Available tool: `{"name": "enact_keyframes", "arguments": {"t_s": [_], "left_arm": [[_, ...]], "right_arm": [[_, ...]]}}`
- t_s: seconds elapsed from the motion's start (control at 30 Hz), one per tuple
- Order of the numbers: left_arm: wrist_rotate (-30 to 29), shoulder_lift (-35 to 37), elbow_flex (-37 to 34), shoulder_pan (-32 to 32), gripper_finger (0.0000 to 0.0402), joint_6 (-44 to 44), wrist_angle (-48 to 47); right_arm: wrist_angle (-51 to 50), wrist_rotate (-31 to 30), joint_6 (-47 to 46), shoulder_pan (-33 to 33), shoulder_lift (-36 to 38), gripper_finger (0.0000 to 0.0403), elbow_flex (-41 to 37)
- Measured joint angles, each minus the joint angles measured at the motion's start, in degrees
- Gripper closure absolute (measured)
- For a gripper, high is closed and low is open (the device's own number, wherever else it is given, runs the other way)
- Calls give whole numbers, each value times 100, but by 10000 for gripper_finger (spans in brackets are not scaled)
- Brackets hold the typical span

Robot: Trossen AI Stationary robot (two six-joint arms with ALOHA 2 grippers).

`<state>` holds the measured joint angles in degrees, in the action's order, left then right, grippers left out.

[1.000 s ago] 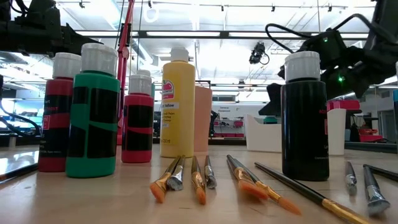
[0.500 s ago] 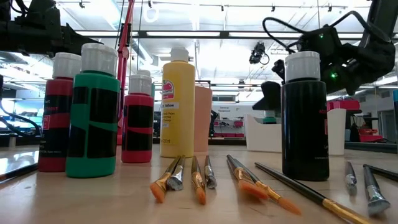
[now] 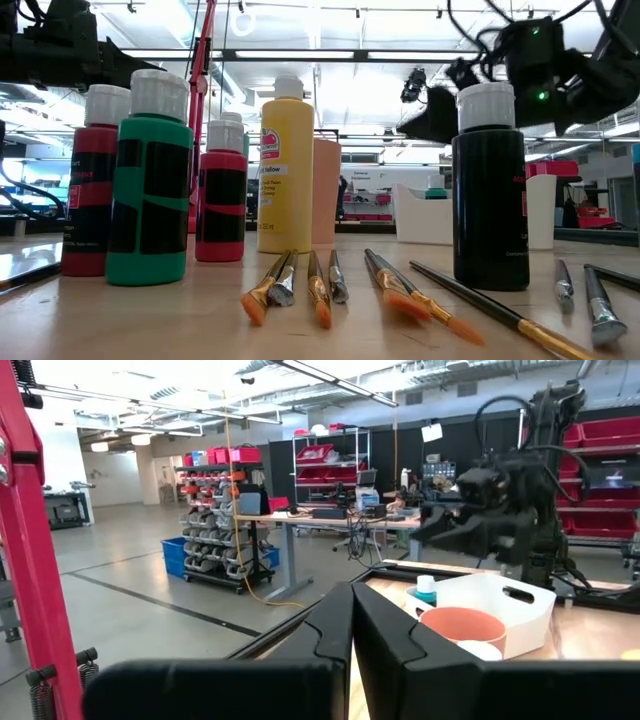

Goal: Pick & Place Paint Supplies
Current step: Put the light blue paint bottle into the white bin

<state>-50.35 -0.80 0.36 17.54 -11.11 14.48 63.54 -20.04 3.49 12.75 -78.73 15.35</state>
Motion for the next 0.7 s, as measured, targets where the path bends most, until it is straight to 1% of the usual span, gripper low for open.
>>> {"name": "enact_keyframes", "arguments": {"t_s": [0.07, 0.13, 0.3, 0.43, 0.57, 0.63, 0.7], "left_arm": [[2, 0, 0, 0, 386, 33, 0], [10, 0, 0, 0, 386, 93, 0], [227, -1, 0, -2, 386, -10, 0], [434, 0, 0, 0, 386, -31, 0], [557, 0, 0, -1, 386, -33, -2], [555, -1, 0, 0, 386, -33, -2], [551, 0, 0, -2, 386, -2, 0]], "right_arm": [[-3, 610, -1, 0, 211, 201, 0], [-1, 1366, -78, 0, 402, 202, 0], [-1, 3145, -592, 0, 710, 206, 0], [-8, 4969, -654, -25, 759, 209, 0], [-113, 6580, -882, -180, 759, 211, 0], [-268, 7155, -869, -330, 759, 211, 0], [-423, 7402, -690, -542, 759, 211, 0]]}}
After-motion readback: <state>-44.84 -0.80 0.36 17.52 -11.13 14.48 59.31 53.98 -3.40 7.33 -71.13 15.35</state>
